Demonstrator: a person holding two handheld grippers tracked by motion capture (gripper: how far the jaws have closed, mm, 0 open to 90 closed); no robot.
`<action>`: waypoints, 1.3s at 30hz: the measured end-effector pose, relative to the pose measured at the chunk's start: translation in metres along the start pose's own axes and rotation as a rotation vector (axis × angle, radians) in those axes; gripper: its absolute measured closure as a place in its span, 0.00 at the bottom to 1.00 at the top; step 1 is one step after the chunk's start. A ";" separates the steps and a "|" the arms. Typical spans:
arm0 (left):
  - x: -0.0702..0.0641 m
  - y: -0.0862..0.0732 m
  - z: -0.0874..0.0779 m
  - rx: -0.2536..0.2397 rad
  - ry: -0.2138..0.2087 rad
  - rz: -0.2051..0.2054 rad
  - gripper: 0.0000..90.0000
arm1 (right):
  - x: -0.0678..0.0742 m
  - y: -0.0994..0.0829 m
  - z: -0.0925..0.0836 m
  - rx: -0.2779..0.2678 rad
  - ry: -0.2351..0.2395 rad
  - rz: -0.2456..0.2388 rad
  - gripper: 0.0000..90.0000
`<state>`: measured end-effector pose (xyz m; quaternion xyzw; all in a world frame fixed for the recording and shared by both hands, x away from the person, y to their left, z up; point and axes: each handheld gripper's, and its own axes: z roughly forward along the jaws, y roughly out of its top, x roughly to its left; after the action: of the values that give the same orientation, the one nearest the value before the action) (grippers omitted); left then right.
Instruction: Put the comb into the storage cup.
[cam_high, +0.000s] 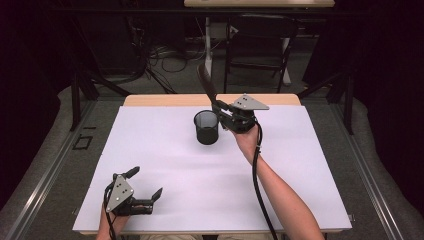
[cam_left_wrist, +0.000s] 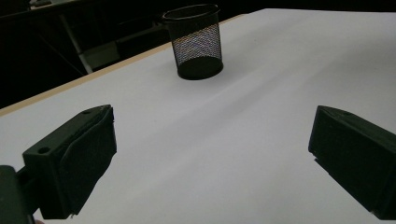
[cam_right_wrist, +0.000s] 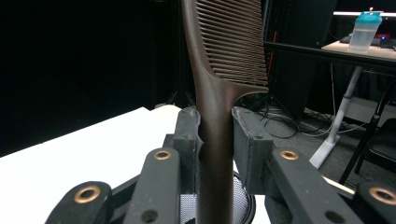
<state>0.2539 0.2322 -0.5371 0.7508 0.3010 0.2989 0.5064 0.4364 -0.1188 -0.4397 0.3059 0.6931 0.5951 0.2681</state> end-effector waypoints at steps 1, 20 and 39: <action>0.000 0.000 0.000 0.000 0.000 0.000 0.01 | 0.000 0.000 0.001 0.002 -0.001 0.004 0.81; 0.000 0.000 0.000 -0.003 -0.004 -0.003 0.01 | -0.004 0.001 0.016 -0.026 -0.010 0.005 0.81; 0.000 0.000 0.000 -0.005 -0.004 -0.002 0.01 | -0.006 0.001 0.030 -0.067 -0.022 0.002 0.81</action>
<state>0.2536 0.2320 -0.5369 0.7498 0.2999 0.2978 0.5090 0.4626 -0.1030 -0.4436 0.3038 0.6696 0.6148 0.2852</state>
